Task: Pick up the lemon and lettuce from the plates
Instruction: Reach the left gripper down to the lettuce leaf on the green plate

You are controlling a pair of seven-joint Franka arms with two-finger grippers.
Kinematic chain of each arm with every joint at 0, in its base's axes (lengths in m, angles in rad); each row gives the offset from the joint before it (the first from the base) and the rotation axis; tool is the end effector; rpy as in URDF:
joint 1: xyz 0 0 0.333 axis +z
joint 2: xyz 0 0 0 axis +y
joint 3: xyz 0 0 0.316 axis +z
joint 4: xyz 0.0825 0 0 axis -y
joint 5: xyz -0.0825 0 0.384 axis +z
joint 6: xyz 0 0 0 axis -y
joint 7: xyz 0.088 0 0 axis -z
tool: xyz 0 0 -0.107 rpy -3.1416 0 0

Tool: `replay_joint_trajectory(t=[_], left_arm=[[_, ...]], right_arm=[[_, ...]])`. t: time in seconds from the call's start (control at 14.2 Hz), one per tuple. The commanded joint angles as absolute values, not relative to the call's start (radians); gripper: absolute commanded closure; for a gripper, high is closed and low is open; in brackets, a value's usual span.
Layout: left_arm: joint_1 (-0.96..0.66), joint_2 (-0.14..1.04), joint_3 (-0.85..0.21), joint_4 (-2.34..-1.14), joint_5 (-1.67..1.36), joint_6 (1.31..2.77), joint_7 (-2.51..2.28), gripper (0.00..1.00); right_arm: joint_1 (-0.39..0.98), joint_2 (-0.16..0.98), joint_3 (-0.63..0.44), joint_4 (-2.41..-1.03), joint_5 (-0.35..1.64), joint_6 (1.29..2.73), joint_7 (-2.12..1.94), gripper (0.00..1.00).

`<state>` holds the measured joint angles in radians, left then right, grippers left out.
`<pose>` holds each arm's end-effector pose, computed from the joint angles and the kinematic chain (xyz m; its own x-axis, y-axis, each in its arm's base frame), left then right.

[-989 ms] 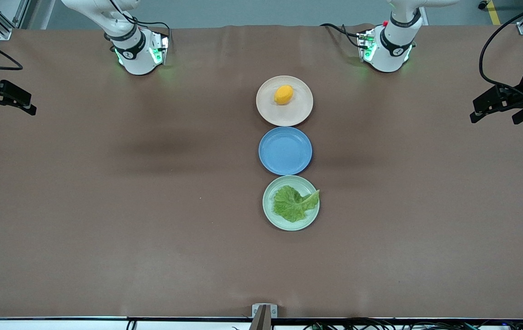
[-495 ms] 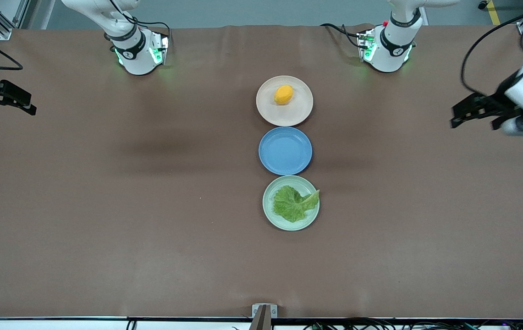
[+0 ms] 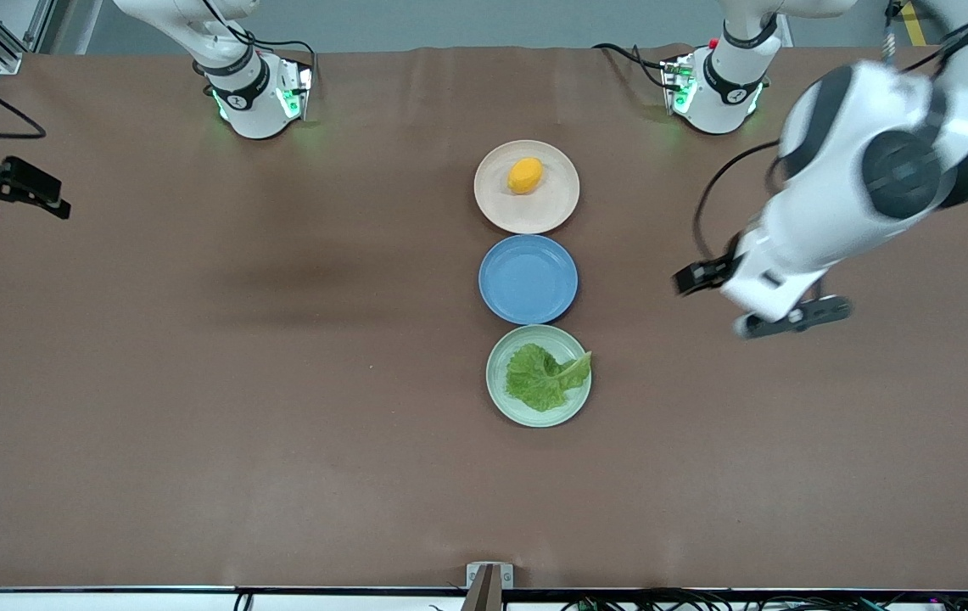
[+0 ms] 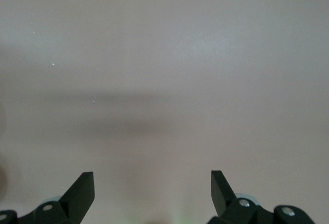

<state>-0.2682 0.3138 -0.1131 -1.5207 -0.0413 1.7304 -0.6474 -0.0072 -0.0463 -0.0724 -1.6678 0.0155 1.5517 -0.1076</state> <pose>0.5998 -0.2355 0.4734 0.9537 0.2728 -0.1267 0.2747 -0.9615 -0.0022 0.5342 -0.0418 0.6025 0.9973 0.0288 -0.0674 0.0271 -0.9993 -0.0262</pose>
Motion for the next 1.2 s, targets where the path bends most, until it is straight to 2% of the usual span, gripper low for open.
replay_joint_trajectory(t=[0.0,0.28,0.64,0.85,1.13], left_arm=[[-0.333,0.434,-0.109,-1.463,-0.049,1.837,-0.878,0.0],[-0.434,0.57,-0.109,-1.463,-0.032,2.047,-1.181,0.0],[-0.505,0.718,-0.104,-1.462,-0.029,2.29,-1.224,0.0],[-0.514,0.781,-0.104,-1.462,0.0,2.384,-1.221,0.0],[-0.514,0.814,-0.106,-1.463,0.031,2.441,-1.215,0.0]], right_arm=[[-0.006,0.041,-0.071,-1.645,0.018,1.557,-0.124,0.0],[0.055,0.041,-0.061,-1.663,0.023,1.548,0.063,0.0],[0.222,0.02,-0.045,-1.727,0.13,1.568,0.439,0.0],[0.391,-0.017,-0.044,-1.828,0.133,1.675,0.731,0.0],[0.658,-0.018,-0.044,-1.957,0.132,1.899,1.108,0.0]])
